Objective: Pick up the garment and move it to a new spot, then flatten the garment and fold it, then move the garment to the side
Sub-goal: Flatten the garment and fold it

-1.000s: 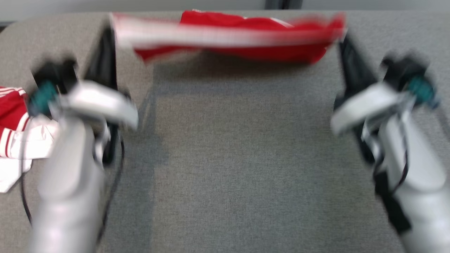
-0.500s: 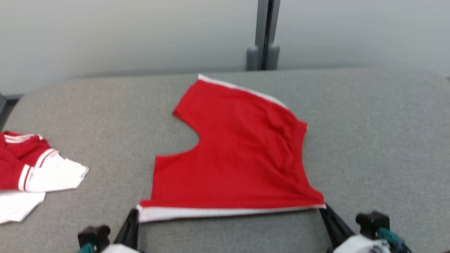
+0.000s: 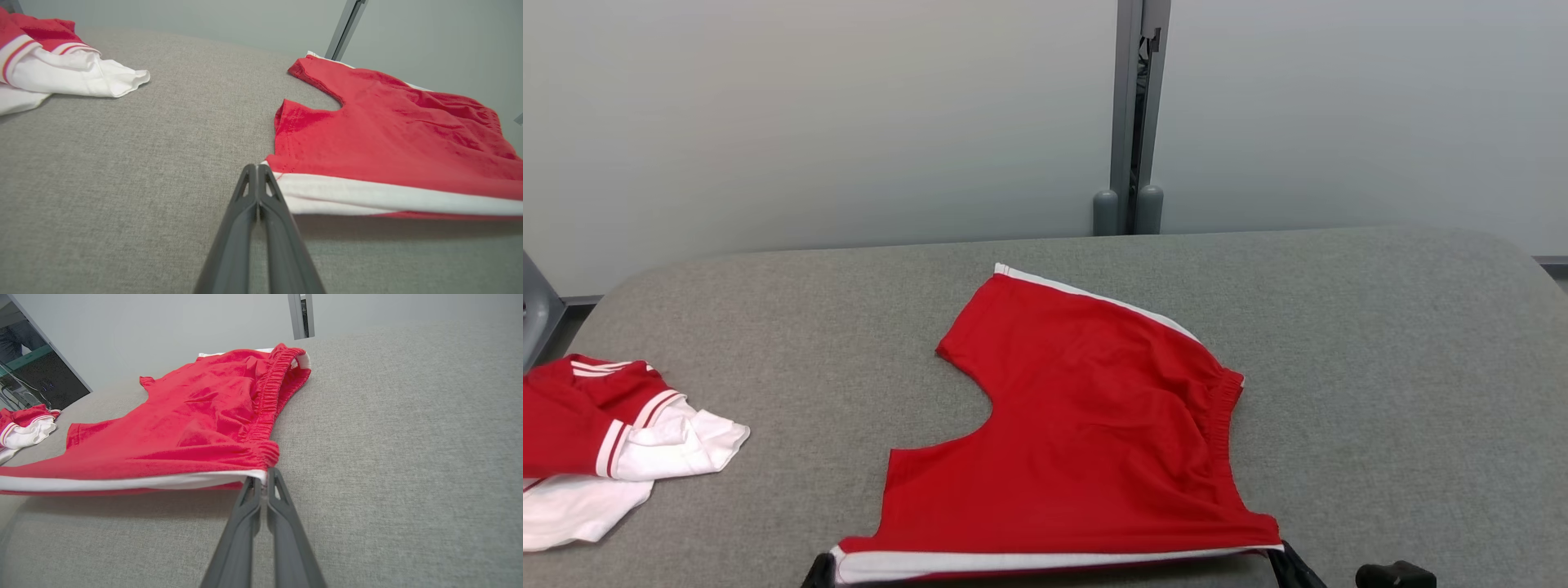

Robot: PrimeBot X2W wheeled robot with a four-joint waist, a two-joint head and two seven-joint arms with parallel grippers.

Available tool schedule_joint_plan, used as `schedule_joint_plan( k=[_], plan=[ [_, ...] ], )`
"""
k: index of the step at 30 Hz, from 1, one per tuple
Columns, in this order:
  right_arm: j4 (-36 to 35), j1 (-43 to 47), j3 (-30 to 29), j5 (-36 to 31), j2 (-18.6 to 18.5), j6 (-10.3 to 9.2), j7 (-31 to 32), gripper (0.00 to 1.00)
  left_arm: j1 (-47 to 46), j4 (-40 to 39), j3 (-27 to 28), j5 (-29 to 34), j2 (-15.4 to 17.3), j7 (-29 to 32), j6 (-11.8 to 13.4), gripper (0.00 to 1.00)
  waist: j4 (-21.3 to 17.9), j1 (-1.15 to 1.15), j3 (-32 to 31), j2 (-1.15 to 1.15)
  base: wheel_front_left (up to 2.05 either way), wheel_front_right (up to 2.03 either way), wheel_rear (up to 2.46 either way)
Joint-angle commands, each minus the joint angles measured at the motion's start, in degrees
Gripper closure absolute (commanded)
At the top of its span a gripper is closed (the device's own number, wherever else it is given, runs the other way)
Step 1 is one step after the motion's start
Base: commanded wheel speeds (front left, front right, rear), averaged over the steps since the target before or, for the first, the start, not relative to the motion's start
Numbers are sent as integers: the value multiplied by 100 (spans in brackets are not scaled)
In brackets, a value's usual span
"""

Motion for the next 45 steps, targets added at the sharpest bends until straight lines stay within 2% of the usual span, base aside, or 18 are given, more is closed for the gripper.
schedule_joint_plan(
  k=[1,5,11,19,25,28,36,45],
  plan=[
    [-40,-28,-119,25,-85,-35,-29,100,-185,-112,94,37,105,-12,16,100,-20,0,71,0,0,0,0],
    [-161,-336,-231,55,-36,-34,-29,100,-761,-269,-32,238,90,-12,-45,100,-97,0,313,0,0,0,0],
    [-171,-1240,-176,253,43,-26,-28,100,-2347,51,-206,530,256,-11,-114,100,-355,0,1075,0,0,0,0],
    [132,-2622,185,594,80,-20,-28,100,-4395,1026,-706,883,580,-10,-164,100,-722,0,2126,0,0,0,0],
    [155,-3321,462,1132,81,-20,-29,100,-5462,1843,-934,891,556,-7,-172,100,-894,0,2693,0,0,0,0],
    [163,-3580,510,1322,79,-20,-29,100,-5857,2165,-949,897,550,-7,-155,100,-969,0,2923,0,0,0,0],
    [172,-3885,455,1506,76,-20,-29,100,-6451,2711,-929,986,646,-7,149,100,-1136,0,3140,0,0,0,0],
    [-28,-3939,468,1434,75,-20,-29,100,-6727,2918,-1015,1060,721,-7,192,100,-1257,0,3259,0,0,0,0]
  ],
)
